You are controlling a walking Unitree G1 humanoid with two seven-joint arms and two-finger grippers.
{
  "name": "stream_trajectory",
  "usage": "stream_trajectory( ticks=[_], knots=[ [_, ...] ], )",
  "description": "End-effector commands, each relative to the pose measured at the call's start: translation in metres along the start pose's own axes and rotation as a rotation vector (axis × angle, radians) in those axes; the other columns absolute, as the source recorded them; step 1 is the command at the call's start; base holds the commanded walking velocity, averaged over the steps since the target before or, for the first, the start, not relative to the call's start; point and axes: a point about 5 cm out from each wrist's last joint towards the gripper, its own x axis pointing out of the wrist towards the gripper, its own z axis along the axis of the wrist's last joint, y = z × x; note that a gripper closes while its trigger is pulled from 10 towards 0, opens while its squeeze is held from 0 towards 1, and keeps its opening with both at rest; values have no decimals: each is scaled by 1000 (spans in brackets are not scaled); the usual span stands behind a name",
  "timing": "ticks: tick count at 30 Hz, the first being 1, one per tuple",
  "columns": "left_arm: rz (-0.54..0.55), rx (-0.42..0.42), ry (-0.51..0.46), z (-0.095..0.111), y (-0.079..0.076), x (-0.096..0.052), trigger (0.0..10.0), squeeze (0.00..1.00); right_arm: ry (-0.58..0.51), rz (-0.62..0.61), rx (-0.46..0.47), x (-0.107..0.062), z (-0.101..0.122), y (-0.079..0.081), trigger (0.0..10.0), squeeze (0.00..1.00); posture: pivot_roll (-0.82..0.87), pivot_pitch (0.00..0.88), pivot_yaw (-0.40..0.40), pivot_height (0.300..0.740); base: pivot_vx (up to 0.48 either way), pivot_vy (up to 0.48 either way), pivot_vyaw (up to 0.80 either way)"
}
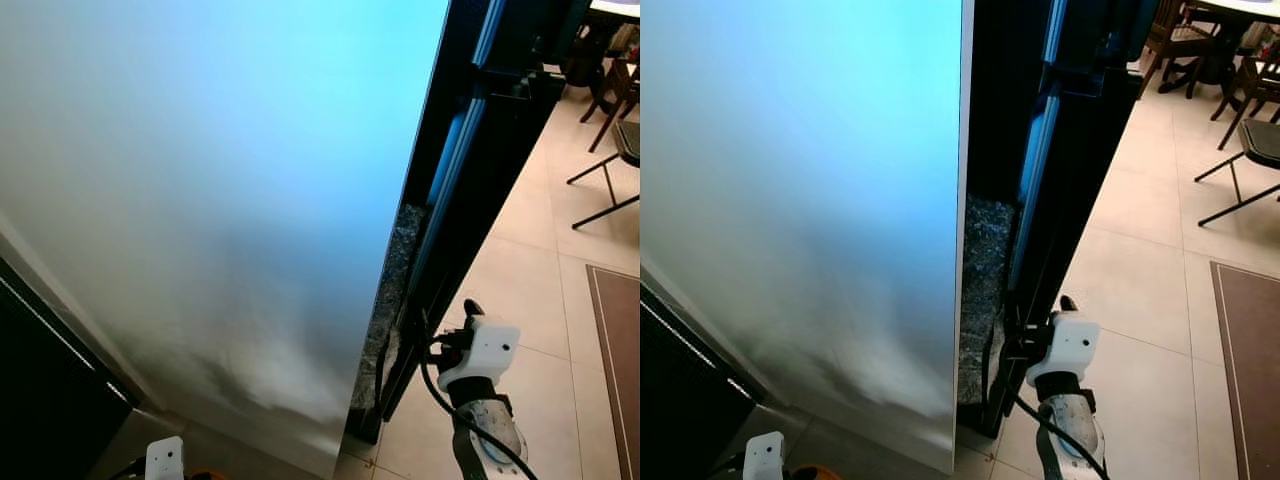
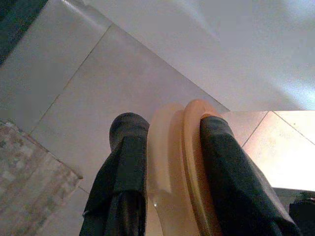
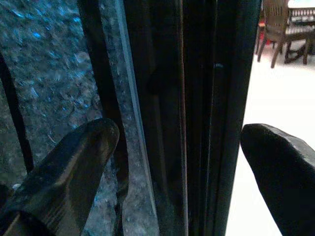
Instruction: Restocking fridge
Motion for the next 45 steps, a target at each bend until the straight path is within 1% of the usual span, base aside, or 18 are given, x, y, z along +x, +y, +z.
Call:
stream_trajectory(
  ticks=[1, 4, 6, 7, 8, 9, 17, 22, 25, 32, 40, 45],
  knots=[
    [16, 8, 74, -20, 5, -4, 10000, 0, -1, -13, -2, 0, 5, -3, 10000, 1000, -41, 0, -33, 740, 0, 0, 0],
    [16, 8, 75, -21, 5, -5, 10000, 0, -1, -14, -5, 1, 6, -3, 10000, 1000, -43, 0, -30, 740, 0, 0, 0],
    [16, 7, 75, -21, 5, -5, 10000, 0, -2, -44, -10, 1, 10, -7, 10000, 1000, -41, 2, -30, 740, 0, 0, 0],
    [17, 8, 75, -21, 5, -5, 10000, 0, -6, -61, -24, 2, 11, -9, 10000, 914, -41, 2, -30, 740, 0, 0, 0],
    [17, 8, 75, -21, 6, -5, 10000, 0, -14, -77, -42, 2, 13, -11, 10000, 475, -40, 4, -29, 740, 0, 0, 0],
    [17, 8, 75, -21, 6, -5, 10000, 0, -17, -85, -51, 3, 14, -12, 10000, 0, -40, 4, -29, 740, 0, 0, 0],
    [31, 4, 77, -21, 12, -6, 10000, 0, -47, -102, -31, 12, 25, -12, 10000, 0, -37, 16, -24, 740, 0, 0, 0],
    [31, 2, 73, -20, 12, -5, 10000, 0, -52, -94, -26, 15, 27, -10, 10000, 0, -37, 18, -23, 740, 0, 0, 0],
    [25, 2, 69, -19, 9, -5, 10000, 0, -45, -75, -23, 18, 27, -9, 10000, 0, -33, 21, -26, 740, 0, 0, 0],
    [21, 3, 69, -19, 7, -4, 10000, 0, -50, -74, -21, 20, 29, -9, 10000, 0, -38, 29, -25, 740, 0, 0, 0],
    [18, 5, 75, -20, 5, -4, 10000, 0, -32, -37, -15, 22, 29, -6, 10000, 0, -39, 34, -28, 740, 0, 0, 0],
    [19, 3, 76, -20, 8, -5, 10000, 0, -15, -28, -2, 22, 27, -5, 10000, 0, -41, 37, -29, 740, 0, 0, 0]
  ],
)
